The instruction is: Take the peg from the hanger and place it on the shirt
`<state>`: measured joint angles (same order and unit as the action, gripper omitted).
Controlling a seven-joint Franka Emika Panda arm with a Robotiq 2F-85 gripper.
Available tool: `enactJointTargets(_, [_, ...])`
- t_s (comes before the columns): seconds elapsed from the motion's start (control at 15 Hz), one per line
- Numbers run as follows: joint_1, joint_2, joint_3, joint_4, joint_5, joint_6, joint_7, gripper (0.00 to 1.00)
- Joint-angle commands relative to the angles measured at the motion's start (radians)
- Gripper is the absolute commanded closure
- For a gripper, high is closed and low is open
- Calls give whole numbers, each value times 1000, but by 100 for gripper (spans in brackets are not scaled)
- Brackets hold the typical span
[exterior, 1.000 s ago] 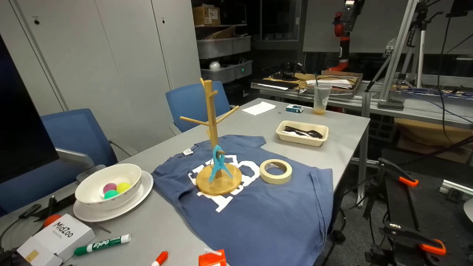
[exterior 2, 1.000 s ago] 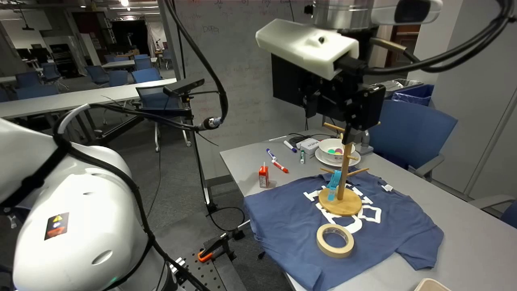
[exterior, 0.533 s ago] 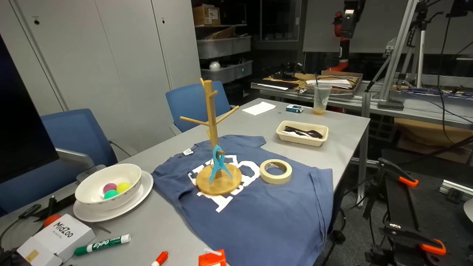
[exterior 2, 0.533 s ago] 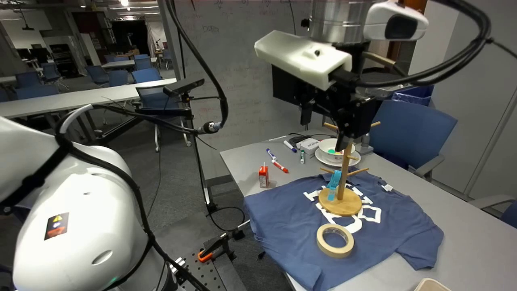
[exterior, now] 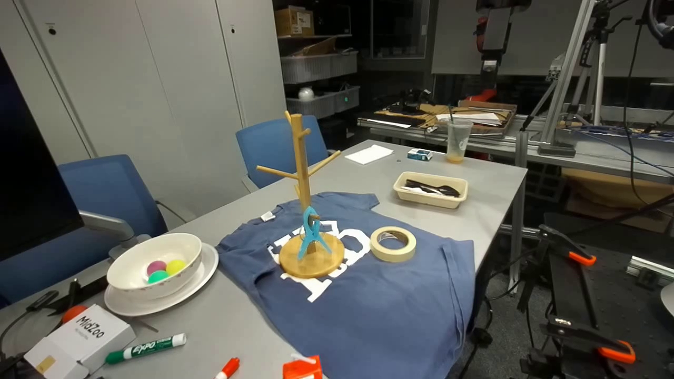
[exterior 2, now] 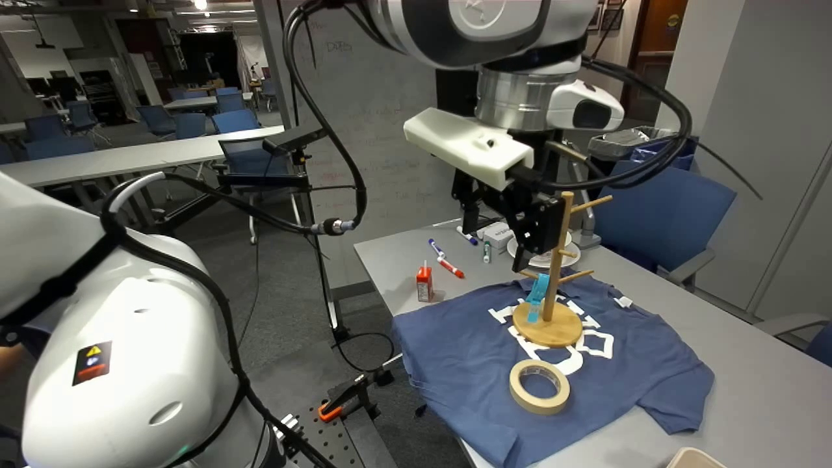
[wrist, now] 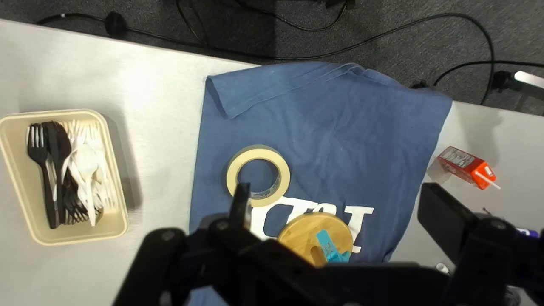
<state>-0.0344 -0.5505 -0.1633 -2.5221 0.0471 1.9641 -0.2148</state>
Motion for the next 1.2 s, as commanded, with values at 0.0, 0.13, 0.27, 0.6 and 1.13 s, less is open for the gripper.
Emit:
enactJointTargets(0.0, [19, 35, 38, -42, -2, 110, -23, 0])
enactJointTargets(0.13, [36, 54, 59, -71, 7, 200, -23, 0])
enactJointTargets(0.27, [53, 70, 79, -98, 7, 277, -19, 0])
enactJointTargets(0.6, [72, 91, 112, -120, -2, 343, 0, 0])
enactJointTargets(1.13, [86, 93, 128, -132, -3, 367, 2, 0])
